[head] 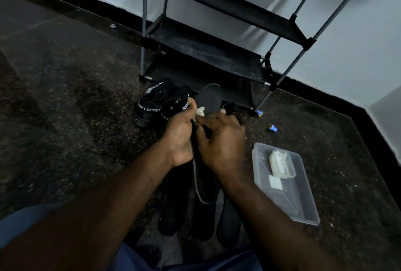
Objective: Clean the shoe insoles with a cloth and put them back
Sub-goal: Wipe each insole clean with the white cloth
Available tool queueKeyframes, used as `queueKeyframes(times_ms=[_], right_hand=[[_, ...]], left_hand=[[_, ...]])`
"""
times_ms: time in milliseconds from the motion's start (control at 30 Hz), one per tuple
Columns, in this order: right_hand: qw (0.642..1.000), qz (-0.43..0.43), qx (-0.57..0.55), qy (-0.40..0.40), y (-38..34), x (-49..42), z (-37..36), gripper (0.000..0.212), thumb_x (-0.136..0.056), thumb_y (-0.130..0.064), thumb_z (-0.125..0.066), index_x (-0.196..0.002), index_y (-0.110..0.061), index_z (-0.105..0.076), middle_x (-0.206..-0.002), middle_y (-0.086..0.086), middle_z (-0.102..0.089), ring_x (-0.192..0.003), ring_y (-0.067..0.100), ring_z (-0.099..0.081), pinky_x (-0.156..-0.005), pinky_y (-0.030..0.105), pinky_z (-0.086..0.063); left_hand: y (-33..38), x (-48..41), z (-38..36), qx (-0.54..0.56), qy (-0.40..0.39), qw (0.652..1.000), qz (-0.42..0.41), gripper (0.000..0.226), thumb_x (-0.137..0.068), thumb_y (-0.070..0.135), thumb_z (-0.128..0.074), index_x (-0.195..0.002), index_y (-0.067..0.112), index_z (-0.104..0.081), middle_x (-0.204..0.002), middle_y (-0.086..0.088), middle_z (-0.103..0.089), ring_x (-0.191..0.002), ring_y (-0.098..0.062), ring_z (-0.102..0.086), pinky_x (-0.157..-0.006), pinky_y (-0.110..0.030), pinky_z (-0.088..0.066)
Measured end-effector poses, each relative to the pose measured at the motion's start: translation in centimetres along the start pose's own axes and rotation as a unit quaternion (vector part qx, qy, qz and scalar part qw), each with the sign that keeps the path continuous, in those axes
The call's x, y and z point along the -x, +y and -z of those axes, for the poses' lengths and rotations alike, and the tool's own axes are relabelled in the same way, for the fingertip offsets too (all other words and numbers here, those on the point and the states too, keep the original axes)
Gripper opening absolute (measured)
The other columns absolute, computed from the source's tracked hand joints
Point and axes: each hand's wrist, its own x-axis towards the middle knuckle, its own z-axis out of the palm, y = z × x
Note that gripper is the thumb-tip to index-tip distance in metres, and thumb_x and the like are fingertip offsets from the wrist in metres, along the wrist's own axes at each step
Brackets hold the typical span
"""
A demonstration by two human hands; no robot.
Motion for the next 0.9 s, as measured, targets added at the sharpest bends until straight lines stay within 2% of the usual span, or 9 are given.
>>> queueKeyframes(times_ms=[67, 133, 233, 433, 533, 600, 700, 800, 900], right_hand=[[0.999, -0.008, 0.037, 0.017, 0.4, -0.5, 0.1, 0.026, -0.084, -0.036, -0.063, -0.101, -0.027, -0.081, -0.097, -0.003, -0.076, -0.093, 0.029, -0.064, -0.078, 0.041, -0.050], [0.996, -0.064, 0.040, 0.045, 1.6, -1.7, 0.4, 0.027, -0.084, -0.037, -0.062, -0.100, -0.026, -0.081, -0.099, -0.002, -0.077, -0.095, 0.029, -0.065, -0.083, 0.045, -0.052], [0.991, -0.120, -0.016, 0.063, 1.9, -2.6, 0.5, 0.030, -0.084, -0.036, -0.060, -0.102, -0.025, -0.081, -0.102, -0.003, -0.078, -0.097, 0.027, -0.067, -0.089, 0.047, -0.053], [1.000, -0.022, -0.019, -0.003, 0.1, -0.5, -0.3, 0.028, -0.088, -0.038, -0.060, -0.104, -0.029, -0.080, -0.102, -0.005, -0.077, -0.098, 0.025, -0.066, -0.085, 0.045, -0.052], [0.991, -0.116, -0.045, 0.055, 2.2, -2.3, 0.1, 0.026, -0.085, -0.038, -0.064, -0.101, -0.027, -0.081, -0.100, -0.006, -0.078, -0.095, 0.024, -0.069, -0.086, 0.044, -0.056], [0.985, -0.141, -0.072, 0.071, 2.4, -2.9, 0.3, 0.025, -0.085, -0.036, -0.065, -0.102, -0.026, -0.082, -0.098, -0.006, -0.079, -0.093, 0.023, -0.071, -0.086, 0.040, -0.057], [0.997, -0.055, -0.046, 0.026, 0.4, -1.4, -0.4, 0.022, -0.086, -0.028, -0.066, -0.102, -0.024, -0.081, -0.098, -0.002, -0.077, -0.092, 0.024, -0.067, -0.087, 0.028, -0.049], [1.000, 0.013, -0.003, -0.010, -0.1, -0.4, -0.6, 0.027, -0.089, -0.035, -0.058, -0.103, -0.026, -0.079, -0.097, -0.001, -0.075, -0.091, 0.027, -0.062, -0.082, 0.039, -0.050], [0.998, -0.018, 0.025, 0.048, 1.1, -2.0, 0.1, 0.022, -0.086, -0.031, -0.063, -0.099, -0.025, -0.080, -0.096, 0.001, -0.075, -0.093, 0.031, -0.062, -0.082, 0.043, -0.052]], left_hand=[[0.0, 0.0, 0.2, -0.015, 0.002, 1.000, -0.003, 0.068, -0.102, 0.065, -0.040, -0.132, 0.010, -0.066, -0.125, -0.012, -0.073, -0.112, -0.024, -0.072, -0.088, -0.034, -0.060], [-0.2, 0.0, 0.1, -0.025, 0.000, 1.000, 0.003, 0.069, -0.101, 0.066, -0.039, -0.136, 0.013, -0.065, -0.133, -0.012, -0.069, -0.121, -0.027, -0.068, -0.097, -0.040, -0.056], [-0.2, 0.0, -0.1, -0.030, -0.002, 1.000, 0.007, 0.067, -0.101, 0.066, -0.040, -0.135, 0.015, -0.067, -0.129, -0.010, -0.071, -0.117, -0.025, -0.069, -0.093, -0.039, -0.057], [-0.1, 0.1, 0.1, -0.029, 0.014, 0.999, -0.010, 0.068, -0.103, 0.063, -0.039, -0.127, 0.007, -0.069, -0.124, -0.013, -0.073, -0.110, -0.022, -0.073, -0.086, -0.032, -0.060], [0.0, 0.3, -0.1, -0.023, -0.005, 1.000, 0.003, 0.071, -0.102, 0.066, -0.038, -0.139, 0.011, -0.064, -0.136, -0.015, -0.067, -0.122, -0.028, -0.066, -0.097, -0.039, -0.057], [0.0, 0.2, -0.3, -0.022, -0.010, 1.000, 0.004, 0.070, -0.102, 0.065, -0.037, -0.137, 0.012, -0.065, -0.133, -0.014, -0.069, -0.116, -0.027, -0.069, -0.092, -0.038, -0.059], [0.2, 0.0, 0.0, -0.024, 0.011, 1.000, -0.011, 0.071, -0.101, 0.066, -0.041, -0.136, 0.010, -0.065, -0.131, -0.013, -0.070, -0.121, -0.026, -0.067, -0.098, -0.038, -0.055], [0.1, -0.3, 0.4, -0.029, 0.026, 0.999, -0.025, 0.064, -0.101, 0.064, -0.044, -0.126, 0.011, -0.070, -0.128, -0.012, -0.072, -0.121, -0.025, -0.068, -0.098, -0.035, -0.054], [-0.3, -0.3, 0.4, -0.031, 0.016, 0.999, -0.009, 0.066, -0.101, 0.065, -0.043, -0.134, 0.013, -0.067, -0.130, -0.013, -0.071, -0.122, -0.029, -0.067, -0.091, -0.038, -0.058]])
